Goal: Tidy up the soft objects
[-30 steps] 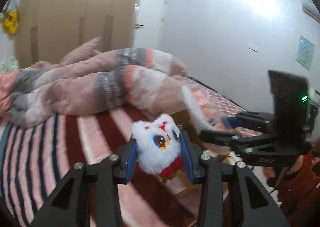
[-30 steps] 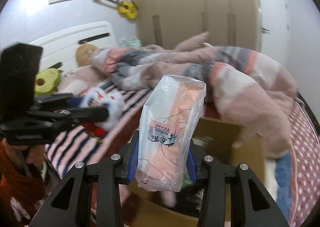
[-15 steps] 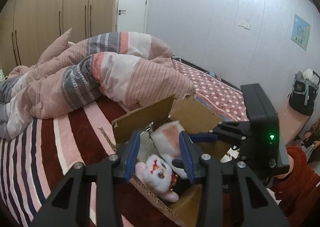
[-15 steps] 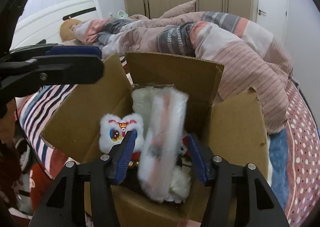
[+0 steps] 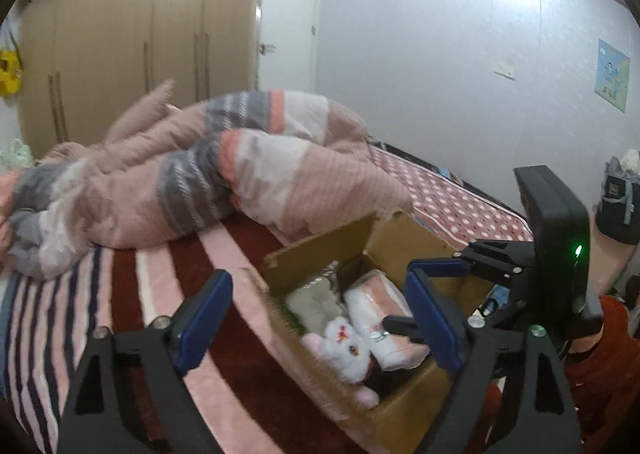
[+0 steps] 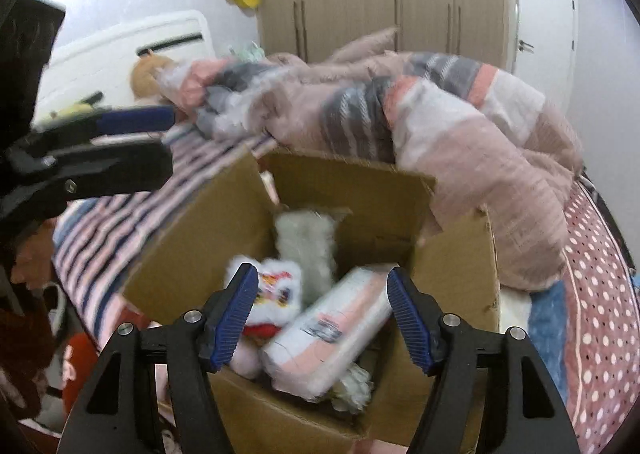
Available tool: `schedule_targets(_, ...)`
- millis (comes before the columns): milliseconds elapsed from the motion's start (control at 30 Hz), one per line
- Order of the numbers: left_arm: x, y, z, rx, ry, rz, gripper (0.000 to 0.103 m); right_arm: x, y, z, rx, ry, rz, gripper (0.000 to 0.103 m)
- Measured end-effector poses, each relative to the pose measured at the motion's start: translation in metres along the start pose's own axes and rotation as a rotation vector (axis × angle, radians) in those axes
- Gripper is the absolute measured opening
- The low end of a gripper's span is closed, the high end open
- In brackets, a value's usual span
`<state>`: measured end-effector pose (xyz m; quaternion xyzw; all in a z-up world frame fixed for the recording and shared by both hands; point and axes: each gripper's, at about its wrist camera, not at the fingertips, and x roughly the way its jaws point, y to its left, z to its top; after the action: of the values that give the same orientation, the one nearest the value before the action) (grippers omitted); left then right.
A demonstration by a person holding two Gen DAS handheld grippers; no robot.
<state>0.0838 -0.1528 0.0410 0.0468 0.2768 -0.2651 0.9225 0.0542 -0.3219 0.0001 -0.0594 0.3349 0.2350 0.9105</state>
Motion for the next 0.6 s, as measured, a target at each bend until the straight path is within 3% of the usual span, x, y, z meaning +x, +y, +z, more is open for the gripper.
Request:
schedule_targets(100, -0.029, 0.007, -0.007, -0.039, -0.067, 0.111, 0.1, -0.017, 0.008, 0.008, -0.021, -0.081, 0.029, 0.073)
schedule_targets(300, -0.079, 0.022, -0.028, -0.117, -0.171, 0.318, 0.101, -0.055, 0.034, 0.02, -0.092, -0.316, 0.042, 0.101)
schedule_targets(400, -0.1, 0.032, -0.04, -0.141, -0.209, 0.355, 0.101, -0.067, 0.044, 0.024, -0.095, -0.396, 0.065, 0.103)
schedule_targets(600, -0.118, 0.045, -0.057, -0.167, -0.225, 0.482, 0.101, -0.072, 0.064, 0.024, -0.114, -0.435, 0.086, 0.103)
